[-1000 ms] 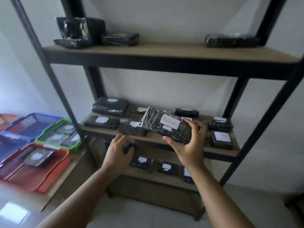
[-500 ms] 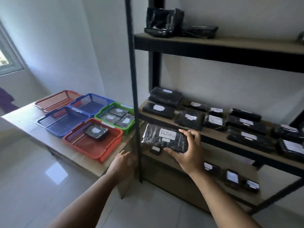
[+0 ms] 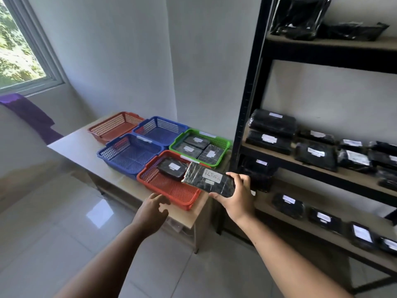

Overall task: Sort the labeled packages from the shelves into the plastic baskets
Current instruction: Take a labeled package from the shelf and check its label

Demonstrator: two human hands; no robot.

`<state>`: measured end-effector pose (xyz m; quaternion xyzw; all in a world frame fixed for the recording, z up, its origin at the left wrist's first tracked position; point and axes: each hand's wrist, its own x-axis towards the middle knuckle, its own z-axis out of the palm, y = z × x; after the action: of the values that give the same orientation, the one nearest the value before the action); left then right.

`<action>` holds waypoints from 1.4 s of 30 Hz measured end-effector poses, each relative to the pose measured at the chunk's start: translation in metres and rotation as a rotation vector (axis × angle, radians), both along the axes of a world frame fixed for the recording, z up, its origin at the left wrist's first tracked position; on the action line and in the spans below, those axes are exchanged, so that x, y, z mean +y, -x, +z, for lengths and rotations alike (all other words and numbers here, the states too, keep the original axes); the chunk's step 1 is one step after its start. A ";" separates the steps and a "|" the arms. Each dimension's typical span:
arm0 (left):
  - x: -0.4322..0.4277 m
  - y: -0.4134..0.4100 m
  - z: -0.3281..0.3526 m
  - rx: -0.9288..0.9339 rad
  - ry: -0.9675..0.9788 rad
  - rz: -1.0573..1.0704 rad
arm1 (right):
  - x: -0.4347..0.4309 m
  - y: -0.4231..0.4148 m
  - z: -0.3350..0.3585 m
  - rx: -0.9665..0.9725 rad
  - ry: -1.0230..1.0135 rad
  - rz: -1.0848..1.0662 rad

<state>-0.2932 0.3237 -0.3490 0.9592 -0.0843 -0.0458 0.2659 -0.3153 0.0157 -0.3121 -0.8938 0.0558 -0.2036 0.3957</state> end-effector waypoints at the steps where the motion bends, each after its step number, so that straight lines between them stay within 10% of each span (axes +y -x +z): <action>1: 0.007 -0.003 -0.002 0.001 0.021 0.023 | 0.006 -0.005 -0.004 0.020 0.010 0.010; 23: 0.114 -0.182 -0.054 0.136 -0.011 0.263 | 0.142 -0.212 -0.086 0.519 0.173 0.173; 42: 0.134 -0.330 -0.088 0.383 -0.098 0.055 | 0.204 -0.223 -0.181 0.802 -0.054 -0.162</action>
<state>0.0365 0.4575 -0.4365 0.9466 -0.0037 -0.2244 0.2313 -0.0926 0.2195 -0.4932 -0.8842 0.2811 0.1323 0.3487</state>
